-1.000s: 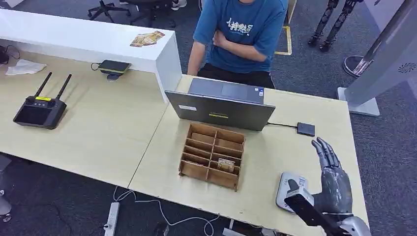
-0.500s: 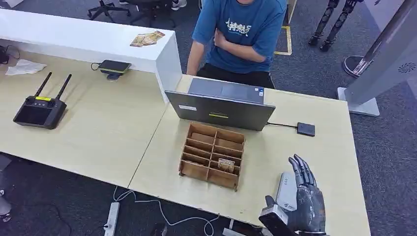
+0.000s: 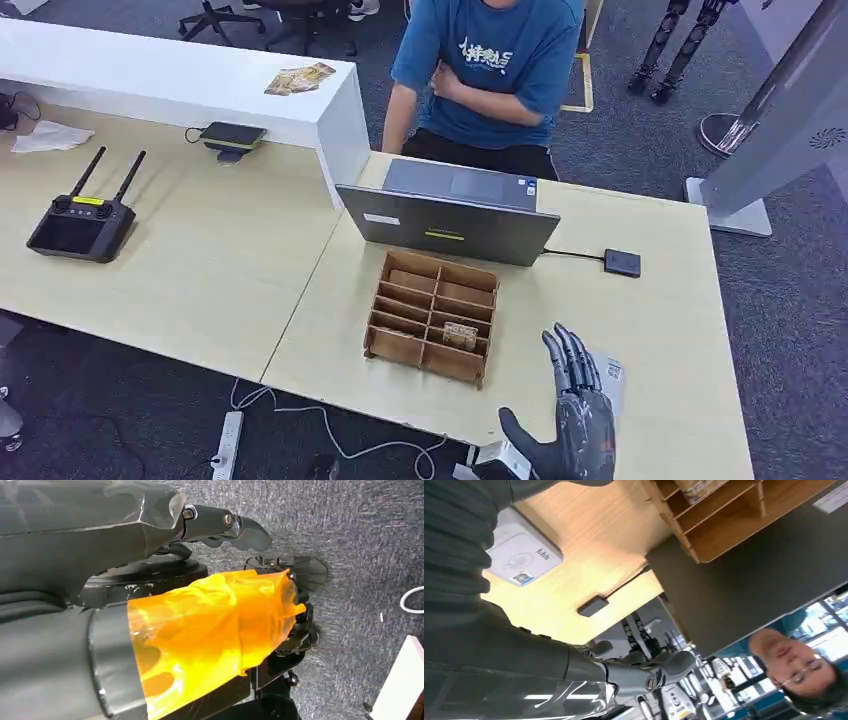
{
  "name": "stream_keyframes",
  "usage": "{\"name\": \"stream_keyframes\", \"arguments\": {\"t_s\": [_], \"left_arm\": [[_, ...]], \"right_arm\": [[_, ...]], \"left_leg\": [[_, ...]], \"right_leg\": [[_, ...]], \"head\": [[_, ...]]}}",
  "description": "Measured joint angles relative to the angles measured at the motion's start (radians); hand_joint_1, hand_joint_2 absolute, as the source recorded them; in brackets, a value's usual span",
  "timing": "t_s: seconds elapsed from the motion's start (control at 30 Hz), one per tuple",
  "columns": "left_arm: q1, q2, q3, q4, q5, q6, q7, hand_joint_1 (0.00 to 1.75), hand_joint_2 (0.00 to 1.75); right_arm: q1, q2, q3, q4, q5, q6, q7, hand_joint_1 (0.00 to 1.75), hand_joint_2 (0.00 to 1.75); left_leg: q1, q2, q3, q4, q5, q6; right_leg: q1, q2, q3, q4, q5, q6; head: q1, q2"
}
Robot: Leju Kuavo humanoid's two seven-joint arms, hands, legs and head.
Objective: Pass the card to the sensor for recognition and then transmit it.
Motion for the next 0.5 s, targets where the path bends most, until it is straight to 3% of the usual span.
{"name": "stream_keyframes", "arguments": {"t_s": [0.5], "left_arm": [[0.0, 0.0, 0.0, 0.0, -0.035, -0.017, -0.012, 0.0, 0.0]], "right_arm": [[-0.135, 0.01, 0.097, 0.147, 0.176, 0.018, 0.027, 0.0, 1.75]], "left_leg": [[0.0, 0.001, 0.0, 0.0, 0.0, 0.0]], "right_leg": [[0.0, 0.0, 0.0, 0.0, 0.0, 0.0]], "head": [[0.0, 0.0]]}}
